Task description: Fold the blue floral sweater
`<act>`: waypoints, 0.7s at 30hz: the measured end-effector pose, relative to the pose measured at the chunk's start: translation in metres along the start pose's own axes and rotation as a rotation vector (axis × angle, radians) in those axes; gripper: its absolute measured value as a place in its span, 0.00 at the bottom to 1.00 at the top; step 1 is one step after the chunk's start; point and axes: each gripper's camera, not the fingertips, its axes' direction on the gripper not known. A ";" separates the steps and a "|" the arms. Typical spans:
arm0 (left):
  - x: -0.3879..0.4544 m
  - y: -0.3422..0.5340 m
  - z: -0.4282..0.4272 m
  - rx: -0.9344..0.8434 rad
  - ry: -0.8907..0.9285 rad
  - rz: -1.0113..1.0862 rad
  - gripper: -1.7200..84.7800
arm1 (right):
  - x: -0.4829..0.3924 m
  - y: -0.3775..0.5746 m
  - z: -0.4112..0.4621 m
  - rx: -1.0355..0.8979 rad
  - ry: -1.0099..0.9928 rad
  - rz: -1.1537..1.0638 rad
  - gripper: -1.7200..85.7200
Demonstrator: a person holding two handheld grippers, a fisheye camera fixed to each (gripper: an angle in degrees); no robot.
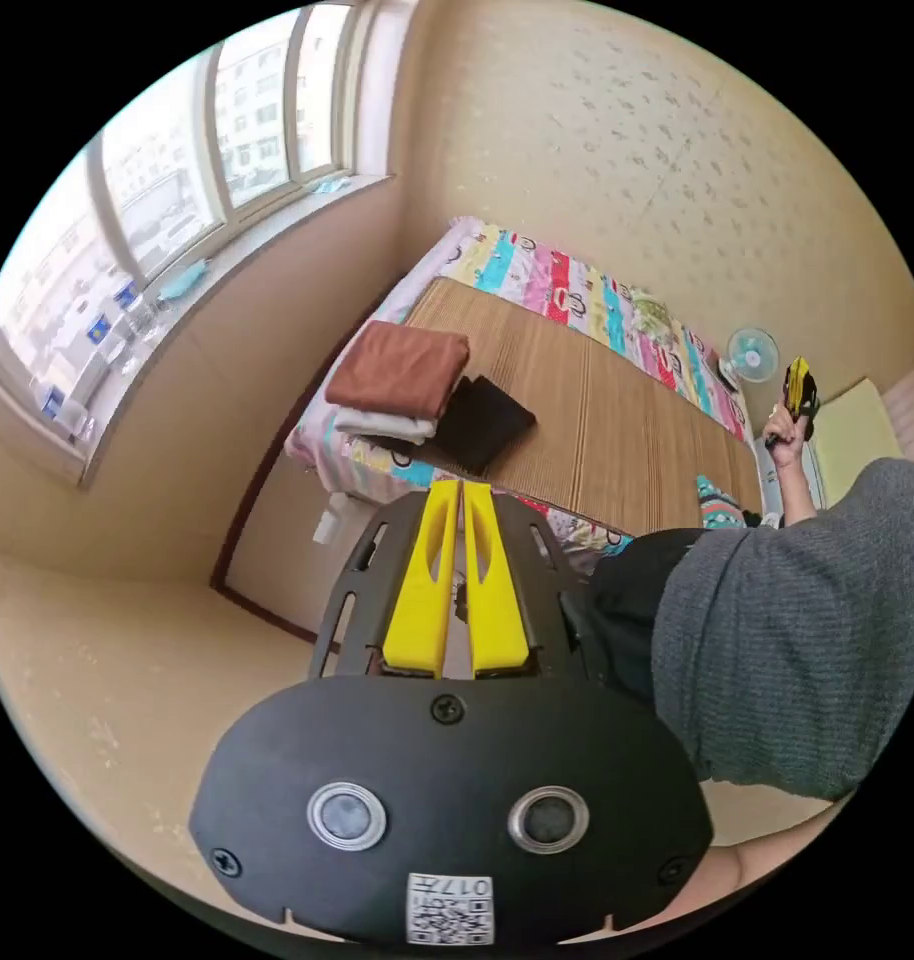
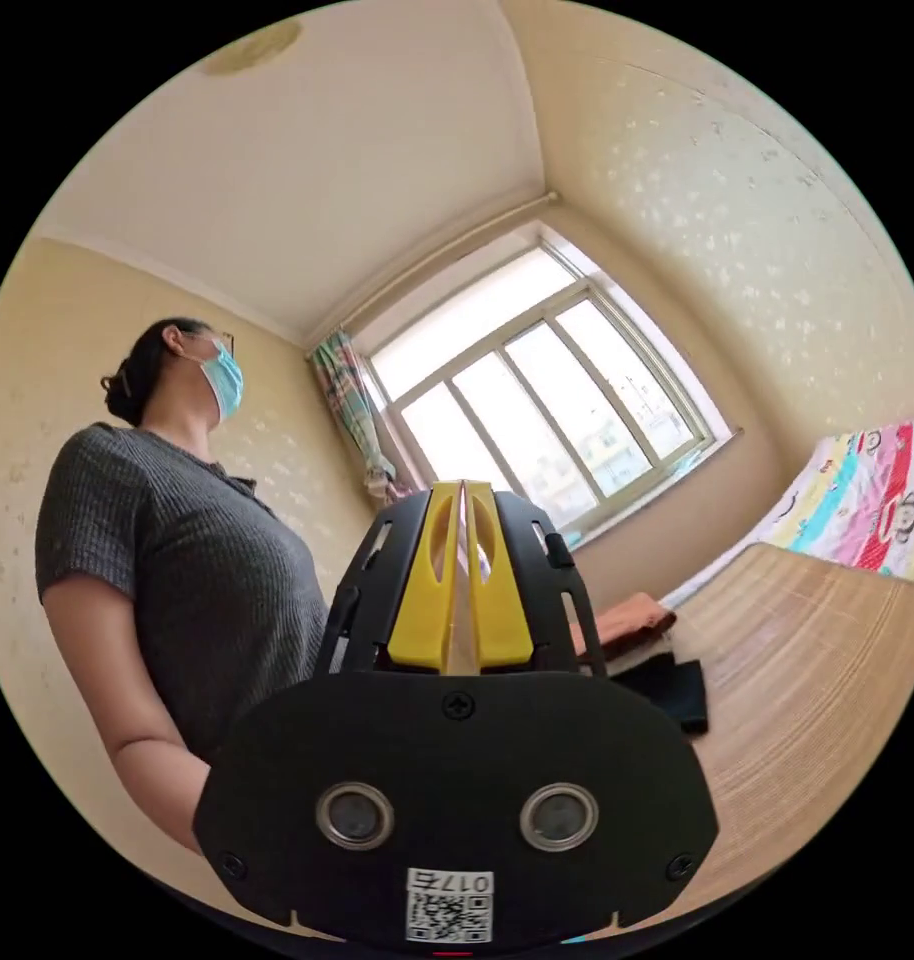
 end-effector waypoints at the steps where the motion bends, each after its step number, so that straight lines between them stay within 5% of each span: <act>1: -0.007 0.011 -0.010 0.012 -0.073 -0.027 0.02 | 0.024 0.014 0.022 0.057 -0.101 0.074 0.03; 4: -0.039 0.063 -0.065 0.194 -0.278 -0.138 0.04 | 0.065 0.031 0.056 0.157 -0.298 0.144 0.03; 7: -0.078 0.110 -0.105 0.373 -0.091 -0.204 0.06 | 0.098 0.038 0.059 0.265 -0.188 0.096 0.02; 11: -0.121 0.175 -0.119 0.680 0.428 -0.255 0.12 | 0.177 0.054 0.055 0.369 -0.127 0.316 0.02; 14: -0.123 0.192 -0.119 0.684 0.494 -0.267 0.11 | 0.220 0.084 0.052 0.533 -0.150 0.341 0.02; 21: -0.139 0.184 -0.145 0.647 0.404 -0.180 0.02 | 0.335 0.150 0.131 0.094 0.033 0.429 0.03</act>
